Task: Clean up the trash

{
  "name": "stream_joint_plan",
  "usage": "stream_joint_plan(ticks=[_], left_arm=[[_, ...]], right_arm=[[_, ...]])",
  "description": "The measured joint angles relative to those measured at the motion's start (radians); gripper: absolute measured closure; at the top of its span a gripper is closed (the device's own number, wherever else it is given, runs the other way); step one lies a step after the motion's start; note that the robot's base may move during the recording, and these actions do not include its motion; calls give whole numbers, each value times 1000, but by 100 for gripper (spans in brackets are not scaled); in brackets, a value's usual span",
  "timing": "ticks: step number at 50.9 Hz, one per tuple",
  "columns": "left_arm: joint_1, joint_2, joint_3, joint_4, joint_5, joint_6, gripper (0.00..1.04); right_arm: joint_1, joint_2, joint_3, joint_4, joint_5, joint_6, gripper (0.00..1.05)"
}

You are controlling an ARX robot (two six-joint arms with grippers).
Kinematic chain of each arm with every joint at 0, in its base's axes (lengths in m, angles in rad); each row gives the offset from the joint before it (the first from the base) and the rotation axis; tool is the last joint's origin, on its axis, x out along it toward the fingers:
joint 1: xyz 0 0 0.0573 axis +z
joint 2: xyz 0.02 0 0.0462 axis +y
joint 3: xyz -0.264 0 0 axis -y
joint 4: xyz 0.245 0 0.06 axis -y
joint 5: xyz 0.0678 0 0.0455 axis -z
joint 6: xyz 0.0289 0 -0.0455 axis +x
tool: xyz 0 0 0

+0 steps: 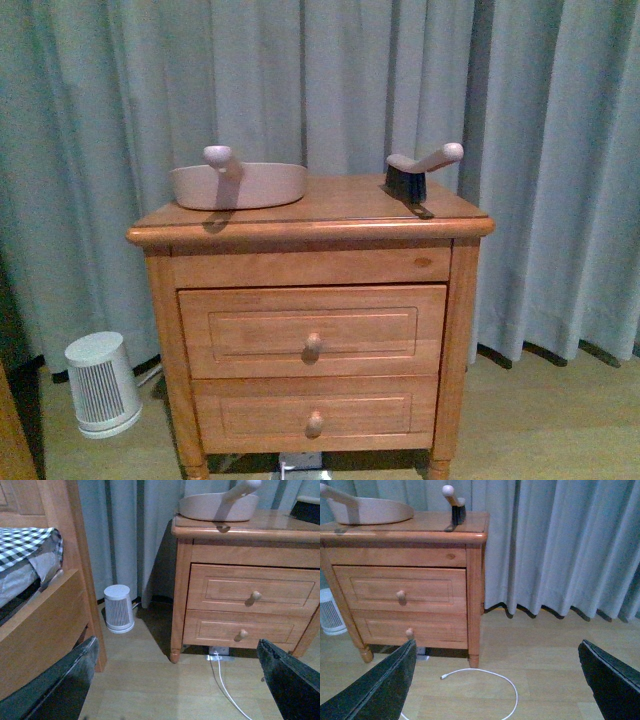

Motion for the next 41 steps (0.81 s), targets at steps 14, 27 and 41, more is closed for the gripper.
stream_joint_plan(ticks=[14, 27, 41], left_arm=[[0, 0, 0, 0, -1, 0, 8], [0, 0, 0, 0, 0, 0, 8], [0, 0, 0, 0, 0, 0, 8]], right_arm=[[0, 0, 0, 0, 0, 0, 7], [0, 0, 0, 0, 0, 0, 7], [0, 0, 0, 0, 0, 0, 7]])
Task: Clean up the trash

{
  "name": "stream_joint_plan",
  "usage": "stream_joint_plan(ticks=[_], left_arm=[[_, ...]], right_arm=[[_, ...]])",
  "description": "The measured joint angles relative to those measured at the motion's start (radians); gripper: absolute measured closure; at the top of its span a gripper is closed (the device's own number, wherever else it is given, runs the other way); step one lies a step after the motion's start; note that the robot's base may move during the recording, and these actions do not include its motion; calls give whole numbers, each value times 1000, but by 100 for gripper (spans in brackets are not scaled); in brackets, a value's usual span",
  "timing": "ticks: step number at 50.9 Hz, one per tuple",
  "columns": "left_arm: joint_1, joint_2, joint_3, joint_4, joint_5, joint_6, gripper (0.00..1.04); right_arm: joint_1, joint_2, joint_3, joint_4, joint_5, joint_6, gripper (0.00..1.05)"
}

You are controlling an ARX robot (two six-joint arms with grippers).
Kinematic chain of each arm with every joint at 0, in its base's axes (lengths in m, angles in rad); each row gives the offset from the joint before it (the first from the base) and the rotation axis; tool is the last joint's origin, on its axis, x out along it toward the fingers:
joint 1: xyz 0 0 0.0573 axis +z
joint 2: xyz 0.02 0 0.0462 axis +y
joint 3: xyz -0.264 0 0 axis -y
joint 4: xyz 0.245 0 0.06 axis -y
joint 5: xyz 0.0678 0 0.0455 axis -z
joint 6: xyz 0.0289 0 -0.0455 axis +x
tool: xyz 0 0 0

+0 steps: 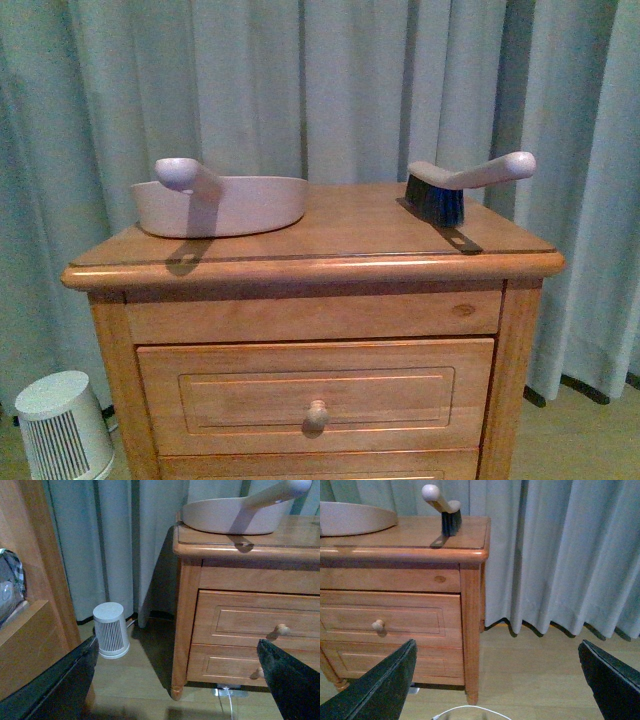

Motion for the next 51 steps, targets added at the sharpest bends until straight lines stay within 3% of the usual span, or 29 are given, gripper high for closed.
stream_joint_plan(ticks=[36, 39, 42, 51], left_arm=[[0, 1, 0, -1, 0, -2, 8], [-2, 85, 57, -163, 1, -76, 8], [1, 186, 76, -227, 19, -120, 8], [31, 434, 123, -51, 31, -91, 8]], right_arm=[[0, 0, 0, 0, 0, 0, 7], [0, 0, 0, 0, 1, 0, 7], [0, 0, 0, 0, 0, 0, 7], [0, 0, 0, 0, 0, 0, 7]])
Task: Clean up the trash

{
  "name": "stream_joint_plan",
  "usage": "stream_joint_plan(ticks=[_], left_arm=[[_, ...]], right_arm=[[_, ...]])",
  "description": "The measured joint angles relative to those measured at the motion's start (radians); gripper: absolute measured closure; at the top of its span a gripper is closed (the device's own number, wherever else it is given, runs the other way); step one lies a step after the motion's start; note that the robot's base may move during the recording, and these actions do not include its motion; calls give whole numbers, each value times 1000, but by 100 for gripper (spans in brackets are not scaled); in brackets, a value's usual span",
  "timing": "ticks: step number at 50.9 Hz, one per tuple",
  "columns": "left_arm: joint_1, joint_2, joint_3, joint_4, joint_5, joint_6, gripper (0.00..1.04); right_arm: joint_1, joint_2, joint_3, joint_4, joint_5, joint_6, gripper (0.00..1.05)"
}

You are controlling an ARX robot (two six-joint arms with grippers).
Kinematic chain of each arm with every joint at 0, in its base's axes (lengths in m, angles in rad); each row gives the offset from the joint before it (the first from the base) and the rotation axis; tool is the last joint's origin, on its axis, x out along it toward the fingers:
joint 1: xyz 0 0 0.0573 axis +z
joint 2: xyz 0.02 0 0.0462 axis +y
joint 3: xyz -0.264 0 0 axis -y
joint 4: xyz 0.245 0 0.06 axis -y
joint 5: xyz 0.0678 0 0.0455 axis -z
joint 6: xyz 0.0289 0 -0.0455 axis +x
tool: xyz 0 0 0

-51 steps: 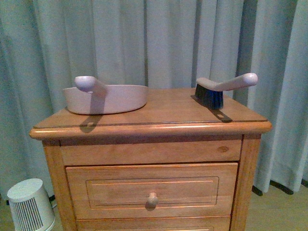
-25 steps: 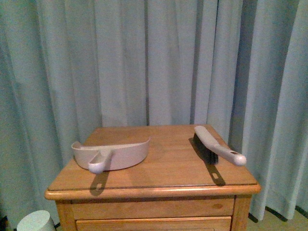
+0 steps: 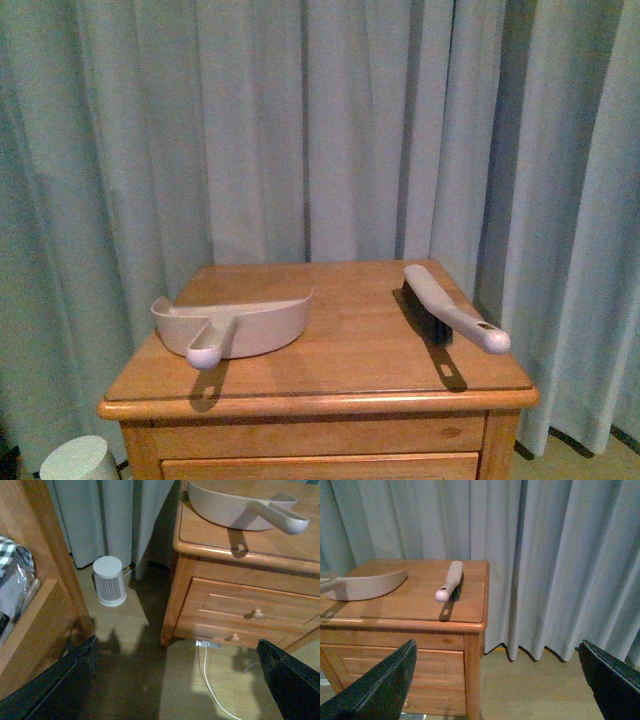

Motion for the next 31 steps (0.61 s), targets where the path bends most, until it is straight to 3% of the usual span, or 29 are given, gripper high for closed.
stream_joint_plan(ticks=[6, 10, 31], left_arm=[[-24, 291, 145, 153, -39, 74, 8], [-46, 437, 254, 176, -64, 105, 8], [-228, 1012, 899, 18, -200, 203, 8]], right_arm=[[0, 0, 0, 0, 0, 0, 7], [0, 0, 0, 0, 0, 0, 7], [0, 0, 0, 0, 0, 0, 7]])
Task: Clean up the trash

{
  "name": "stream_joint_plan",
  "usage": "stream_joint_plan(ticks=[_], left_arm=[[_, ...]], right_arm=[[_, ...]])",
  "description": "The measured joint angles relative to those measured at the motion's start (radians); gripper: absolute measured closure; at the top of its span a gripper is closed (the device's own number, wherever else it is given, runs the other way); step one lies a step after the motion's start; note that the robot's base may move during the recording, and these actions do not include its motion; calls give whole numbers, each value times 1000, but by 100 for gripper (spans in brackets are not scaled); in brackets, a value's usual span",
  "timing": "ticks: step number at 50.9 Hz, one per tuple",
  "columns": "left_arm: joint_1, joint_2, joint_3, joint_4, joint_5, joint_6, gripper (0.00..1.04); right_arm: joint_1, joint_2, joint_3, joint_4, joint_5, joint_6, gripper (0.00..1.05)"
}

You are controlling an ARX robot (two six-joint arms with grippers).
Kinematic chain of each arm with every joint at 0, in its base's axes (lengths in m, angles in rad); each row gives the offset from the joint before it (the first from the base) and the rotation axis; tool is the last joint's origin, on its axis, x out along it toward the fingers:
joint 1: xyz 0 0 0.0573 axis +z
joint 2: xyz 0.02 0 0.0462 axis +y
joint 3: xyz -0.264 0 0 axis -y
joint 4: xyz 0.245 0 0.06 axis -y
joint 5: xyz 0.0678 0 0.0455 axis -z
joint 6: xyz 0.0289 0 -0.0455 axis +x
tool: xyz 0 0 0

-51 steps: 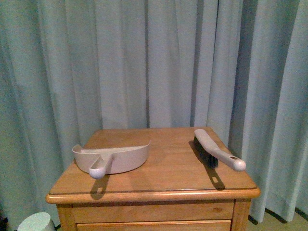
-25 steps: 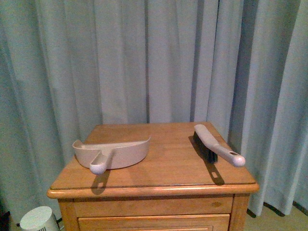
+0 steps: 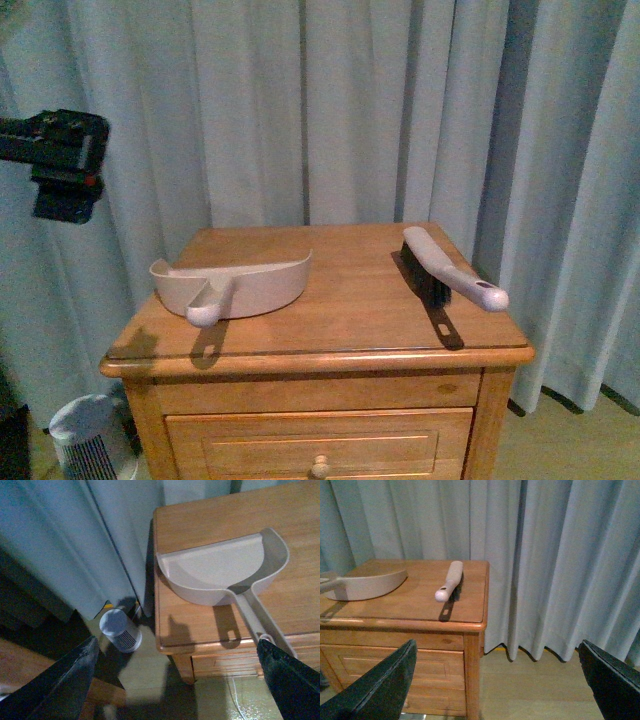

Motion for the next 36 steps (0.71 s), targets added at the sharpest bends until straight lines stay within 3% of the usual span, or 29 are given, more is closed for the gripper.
stream_joint_plan(ticks=[16, 36], left_arm=[[-116, 304, 315, -152, -34, -20, 8], [-115, 550, 528, -215, -48, -19, 8]], right_arm=[[0, 0, 0, 0, 0, 0, 7], [0, 0, 0, 0, 0, 0, 7]])
